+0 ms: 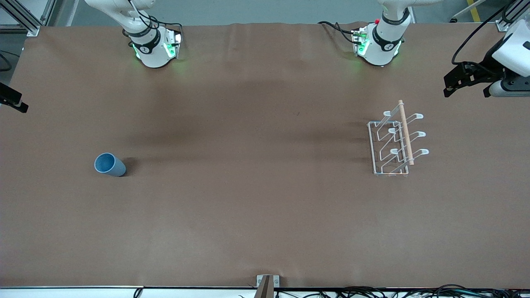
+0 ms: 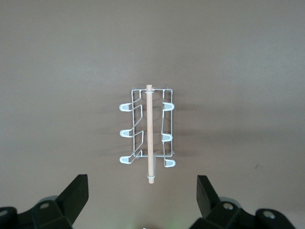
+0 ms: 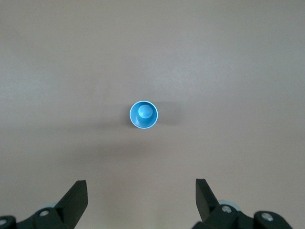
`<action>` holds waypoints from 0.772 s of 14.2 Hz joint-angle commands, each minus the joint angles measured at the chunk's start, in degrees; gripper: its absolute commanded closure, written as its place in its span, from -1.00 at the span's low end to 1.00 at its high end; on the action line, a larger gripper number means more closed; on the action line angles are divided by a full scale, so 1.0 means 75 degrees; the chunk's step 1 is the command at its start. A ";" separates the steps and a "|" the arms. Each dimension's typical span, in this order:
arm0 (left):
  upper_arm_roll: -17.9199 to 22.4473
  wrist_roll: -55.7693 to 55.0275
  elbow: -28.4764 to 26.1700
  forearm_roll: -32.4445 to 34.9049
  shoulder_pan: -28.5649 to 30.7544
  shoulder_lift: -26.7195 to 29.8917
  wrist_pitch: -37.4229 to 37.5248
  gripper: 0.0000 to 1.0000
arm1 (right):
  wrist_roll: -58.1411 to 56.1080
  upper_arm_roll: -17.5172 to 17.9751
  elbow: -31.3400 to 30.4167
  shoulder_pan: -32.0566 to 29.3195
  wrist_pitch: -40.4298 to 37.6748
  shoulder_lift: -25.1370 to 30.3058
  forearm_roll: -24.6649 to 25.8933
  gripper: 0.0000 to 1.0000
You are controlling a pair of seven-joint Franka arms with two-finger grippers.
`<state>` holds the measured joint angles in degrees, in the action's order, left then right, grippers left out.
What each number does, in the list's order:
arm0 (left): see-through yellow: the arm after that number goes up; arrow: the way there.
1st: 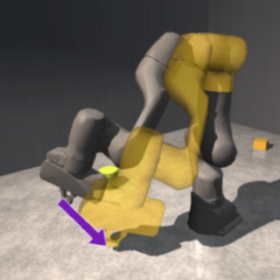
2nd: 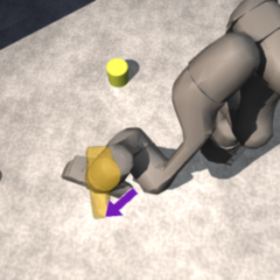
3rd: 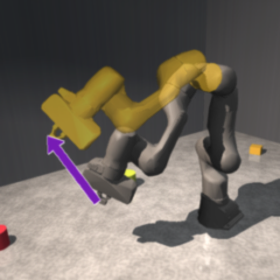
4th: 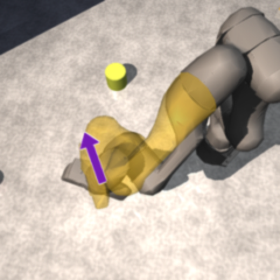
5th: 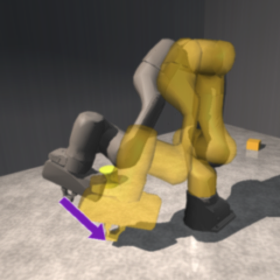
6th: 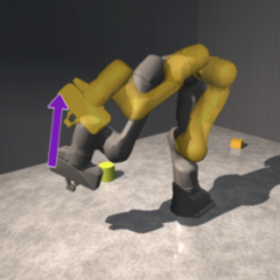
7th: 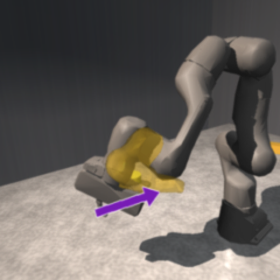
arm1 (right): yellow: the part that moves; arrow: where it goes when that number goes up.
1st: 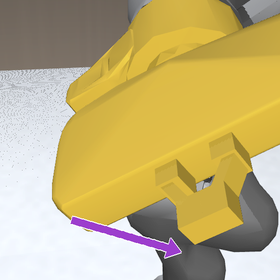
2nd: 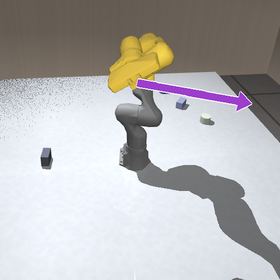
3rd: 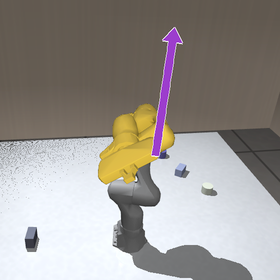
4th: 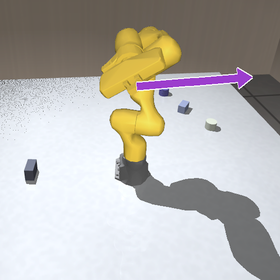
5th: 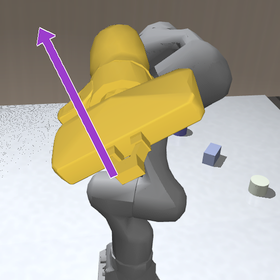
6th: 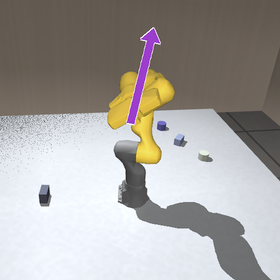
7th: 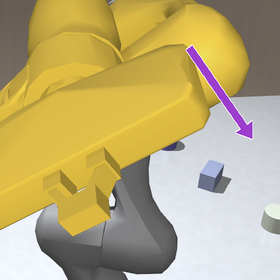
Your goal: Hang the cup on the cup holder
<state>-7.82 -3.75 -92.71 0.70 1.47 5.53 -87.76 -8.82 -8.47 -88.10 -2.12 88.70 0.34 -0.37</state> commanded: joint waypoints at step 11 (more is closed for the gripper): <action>0.0034 0.0043 0.0490 -0.0011 -0.0009 -0.0303 0.0041 -1.00 | 0.0075 0.0052 -0.0054 -0.0080 0.0056 0.0107 -0.0079 -1.00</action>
<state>-7.80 -3.75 -90.88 0.70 1.52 4.31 -87.76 -8.82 -8.48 -88.09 -2.13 88.89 0.34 -0.37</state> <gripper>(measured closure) 0.000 0.000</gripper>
